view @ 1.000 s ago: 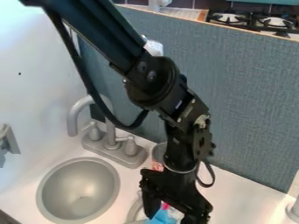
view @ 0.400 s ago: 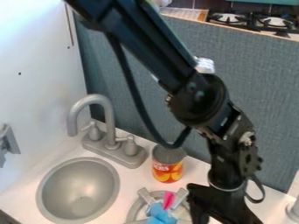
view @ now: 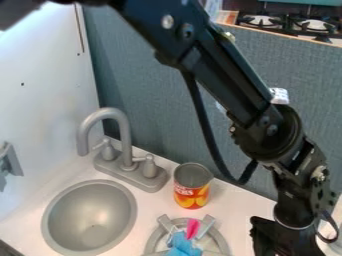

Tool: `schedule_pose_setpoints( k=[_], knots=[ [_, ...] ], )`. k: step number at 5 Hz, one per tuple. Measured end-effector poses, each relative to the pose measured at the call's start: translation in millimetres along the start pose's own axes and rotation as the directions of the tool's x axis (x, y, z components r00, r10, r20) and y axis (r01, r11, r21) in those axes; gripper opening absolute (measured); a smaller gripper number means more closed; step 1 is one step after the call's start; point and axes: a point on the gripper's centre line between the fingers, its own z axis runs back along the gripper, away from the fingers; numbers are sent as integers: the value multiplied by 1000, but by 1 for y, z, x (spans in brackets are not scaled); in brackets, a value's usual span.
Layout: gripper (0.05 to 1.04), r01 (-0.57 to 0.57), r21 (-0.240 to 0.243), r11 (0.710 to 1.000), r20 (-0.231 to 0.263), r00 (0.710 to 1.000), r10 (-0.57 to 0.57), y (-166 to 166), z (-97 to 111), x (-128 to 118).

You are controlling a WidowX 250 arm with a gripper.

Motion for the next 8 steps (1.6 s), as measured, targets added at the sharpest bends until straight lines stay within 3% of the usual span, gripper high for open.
schedule_pose_setpoints(
  k=[2,4,5,6,7,8],
  knots=[
    [999,-15,33,999,-46,999,16,4,-15,4],
    [945,-60,37,998,-18,998,61,5,-29,12],
    [625,-80,29,996,6,997,80,4,-30,16],
    [368,-77,4,997,-14,997,77,1,-32,11],
    [171,-86,-31,996,-19,996,85,-2,-27,0],
    [100,-98,-61,993,-1,995,99,-3,-10,-1]
  ],
)
